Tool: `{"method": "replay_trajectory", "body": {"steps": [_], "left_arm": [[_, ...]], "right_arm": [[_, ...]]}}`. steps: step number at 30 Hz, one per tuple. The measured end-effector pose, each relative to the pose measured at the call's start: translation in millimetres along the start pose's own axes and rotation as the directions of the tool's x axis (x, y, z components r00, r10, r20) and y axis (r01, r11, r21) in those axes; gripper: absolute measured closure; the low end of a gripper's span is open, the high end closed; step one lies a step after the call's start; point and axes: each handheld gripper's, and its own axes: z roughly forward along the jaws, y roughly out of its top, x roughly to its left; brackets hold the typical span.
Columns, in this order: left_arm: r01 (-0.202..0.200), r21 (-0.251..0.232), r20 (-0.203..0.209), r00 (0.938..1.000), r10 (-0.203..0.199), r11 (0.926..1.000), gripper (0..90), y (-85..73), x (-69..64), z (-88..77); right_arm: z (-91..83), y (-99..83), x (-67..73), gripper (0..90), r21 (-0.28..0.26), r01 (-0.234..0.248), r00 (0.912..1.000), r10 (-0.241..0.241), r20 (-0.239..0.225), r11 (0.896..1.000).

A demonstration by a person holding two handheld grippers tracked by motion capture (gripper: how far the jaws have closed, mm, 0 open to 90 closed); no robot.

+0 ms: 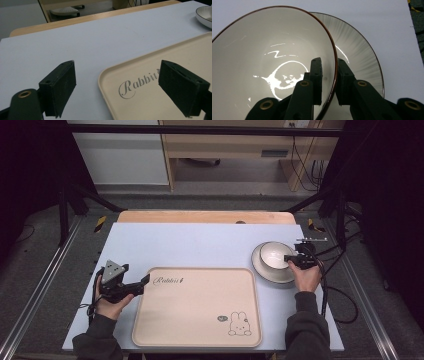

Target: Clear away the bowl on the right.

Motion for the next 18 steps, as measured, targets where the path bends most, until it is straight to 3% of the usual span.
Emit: {"method": "replay_trajectory", "body": {"steps": [3, 18], "left_arm": [[0.001, 0.000, -0.001, 1.0000, -0.001, 1.0000, 14.2, 0.0, 0.1, -0.2], [0.002, 0.005, 0.001, 1.0000, -0.002, 1.0000, 14.1, -0.3, 0.3, 1.1]], "right_arm": [[1.3, 0.3, 1.1, 80.3, 0.004, 0.000, 0.9999, 0.000, 0.017, 1.000], [1.8, 2.4, -1.3, 82.4, 0.005, -0.076, 0.9971, 0.076, -0.001, 0.997]]}}
